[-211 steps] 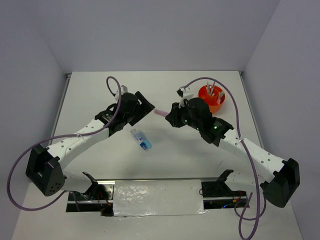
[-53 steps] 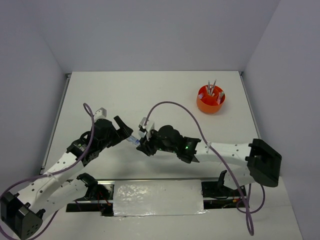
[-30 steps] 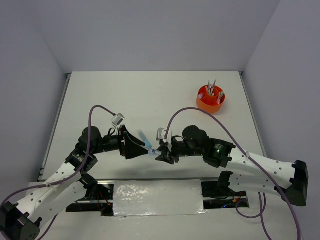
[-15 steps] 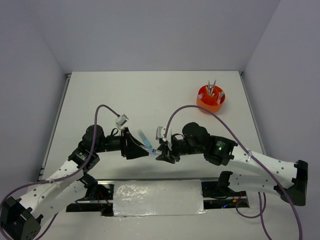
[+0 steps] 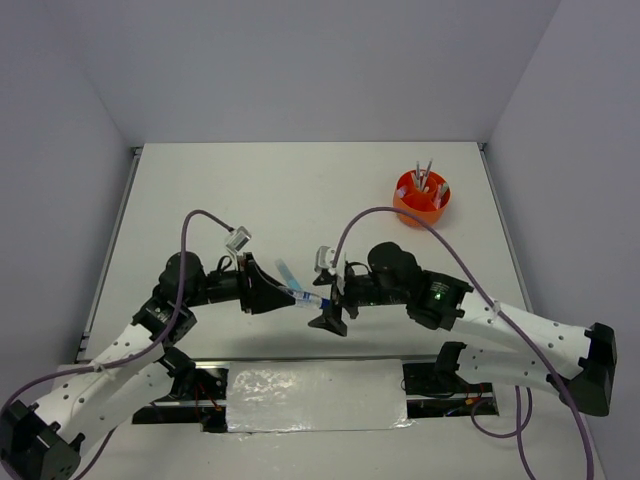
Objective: Sort the stationery into containers
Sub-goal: Place the stationery in the storage box.
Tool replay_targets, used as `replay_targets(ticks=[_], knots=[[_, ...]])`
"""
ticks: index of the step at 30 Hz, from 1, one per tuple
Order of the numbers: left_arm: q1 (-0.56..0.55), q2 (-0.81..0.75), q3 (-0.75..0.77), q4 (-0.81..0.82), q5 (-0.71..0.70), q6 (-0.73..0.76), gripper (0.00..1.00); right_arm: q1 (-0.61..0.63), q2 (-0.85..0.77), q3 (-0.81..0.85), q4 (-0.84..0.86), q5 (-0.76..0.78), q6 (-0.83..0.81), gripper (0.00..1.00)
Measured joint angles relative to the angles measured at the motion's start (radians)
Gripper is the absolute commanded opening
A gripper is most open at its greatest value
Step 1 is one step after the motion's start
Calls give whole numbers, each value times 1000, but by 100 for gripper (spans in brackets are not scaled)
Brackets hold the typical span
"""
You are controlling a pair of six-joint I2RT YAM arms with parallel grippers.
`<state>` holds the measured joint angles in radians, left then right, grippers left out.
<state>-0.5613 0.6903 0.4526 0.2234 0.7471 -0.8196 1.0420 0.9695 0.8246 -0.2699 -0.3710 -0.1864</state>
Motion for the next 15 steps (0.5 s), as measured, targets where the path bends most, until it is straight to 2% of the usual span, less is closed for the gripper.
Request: replay_targets(ticks=[3, 6, 10, 15], knots=[[0, -40, -3, 47, -42, -28, 0, -35, -77, -80, 117, 19, 52, 100], [1, -83, -51, 177, -70, -80, 0, -55, -152, -147, 217, 113, 173, 100], [3, -98, -166, 432, -97, -187, 0, -92, -238, -210, 344, 172, 390, 99], [3, -56, -274, 724, -104, -309, 0, -157, -306, -258, 465, 163, 618, 91]])
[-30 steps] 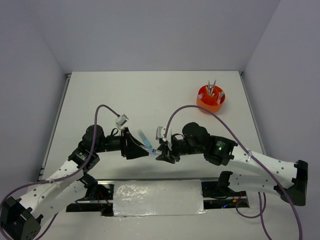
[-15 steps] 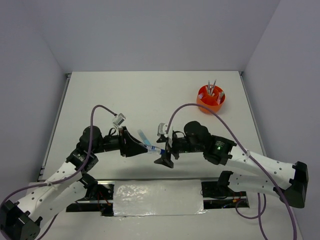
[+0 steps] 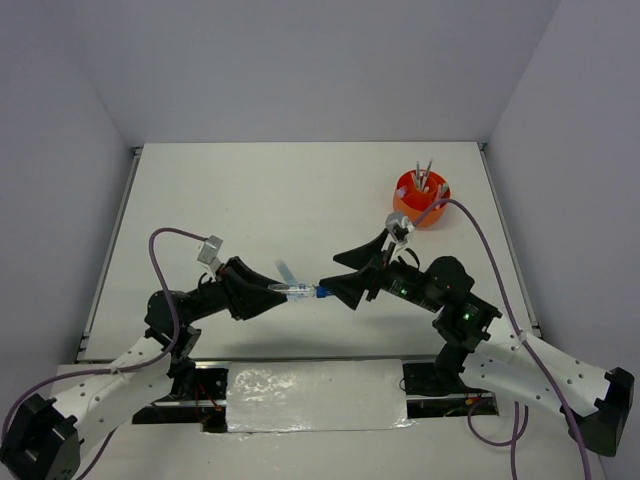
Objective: Sort the stationery into containers
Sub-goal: Place the stationery in the storage box.
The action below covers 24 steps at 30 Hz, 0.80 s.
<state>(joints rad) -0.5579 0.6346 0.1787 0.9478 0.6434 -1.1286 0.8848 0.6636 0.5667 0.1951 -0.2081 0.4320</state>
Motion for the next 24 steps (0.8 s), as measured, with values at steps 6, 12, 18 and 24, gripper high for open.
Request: replay_targets(ticks=[6, 12, 18, 24], knots=[[0, 60, -30, 227, -13, -89, 0, -1, 4, -16, 102, -97, 114, 78], [0, 57, -50, 269, -34, -106, 0, -1, 11, -23, 144, -133, 164, 72], [-1, 16, -52, 273, -54, -100, 0, 1, 50, -45, 230, -182, 216, 62], [-1, 16, -53, 270, -63, -95, 0, 17, 106, -44, 291, -202, 229, 53]])
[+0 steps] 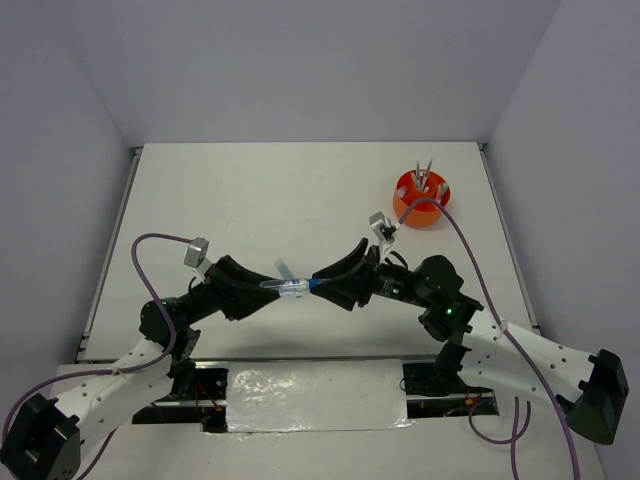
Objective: Sort the stationery into containers
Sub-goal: Place the stationery in the storage box.
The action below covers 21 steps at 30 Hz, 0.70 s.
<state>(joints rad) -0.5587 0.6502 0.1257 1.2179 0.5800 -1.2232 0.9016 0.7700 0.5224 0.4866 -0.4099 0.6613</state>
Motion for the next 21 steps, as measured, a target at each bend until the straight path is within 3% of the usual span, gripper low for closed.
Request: replay_targets(ticks=[1, 2, 4, 8, 10, 11, 12, 14, 17, 21], knots=[[0, 0, 0, -6, -1, 5, 0, 2, 7, 0, 5, -2, -1, 49], [0, 0, -1, -10, -2, 13, 0, 4, 14, 0, 10, -3, -2, 27], [2, -6, -3, -31, -12, 24, 0, 8, 27, 2, 29, -7, -6, 8], [2, -43, -9, -67, -29, 45, 0, 9, 51, 2, 57, -11, -3, 0], [2, -63, -9, -98, -35, 61, 31, 9, 58, 2, 68, -14, -2, 0], [2, -74, -7, -120, -38, 68, 55, 9, 58, 3, 64, -13, -5, 0], [2, -84, -4, -148, -41, 80, 99, 9, 57, 3, 55, -9, -9, 0], [0, -108, 15, -244, -57, 111, 99, 10, 55, 14, 4, 11, -36, 0], [-5, -152, 137, -583, -161, 198, 99, -14, 50, 79, -195, 89, -98, 0], [-7, -132, 432, -1161, -491, 275, 99, -177, 53, 183, -451, 242, -161, 0]])
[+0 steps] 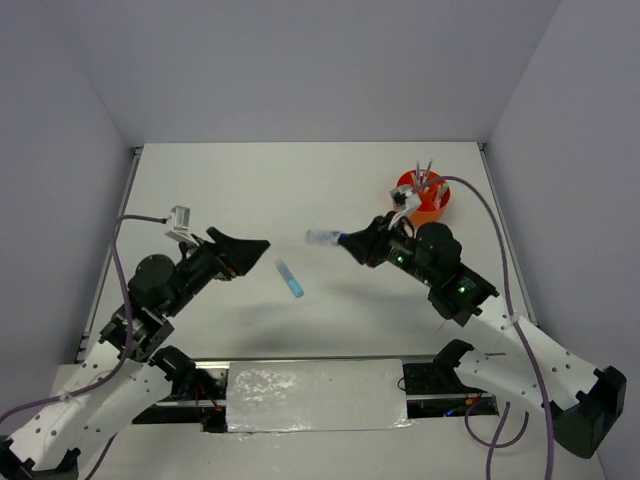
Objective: Sort the stationery into containers
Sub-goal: Place the stationery in the storage box.
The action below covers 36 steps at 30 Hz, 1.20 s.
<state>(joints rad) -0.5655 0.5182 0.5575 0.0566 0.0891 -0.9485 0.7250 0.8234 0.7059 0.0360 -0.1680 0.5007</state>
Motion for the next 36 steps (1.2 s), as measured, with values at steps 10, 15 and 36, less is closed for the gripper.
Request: replay_targets(ticks=[10, 15, 36], knots=[[2, 61, 247, -720, -478, 108, 99, -449, 304, 285, -425, 397, -128, 0], [2, 61, 238, -764, -479, 143, 99, -535, 395, 370, -485, 449, -182, 0], [2, 66, 222, -752, -426, 188, 99, -634, 515, 433, -461, 371, -261, 0]])
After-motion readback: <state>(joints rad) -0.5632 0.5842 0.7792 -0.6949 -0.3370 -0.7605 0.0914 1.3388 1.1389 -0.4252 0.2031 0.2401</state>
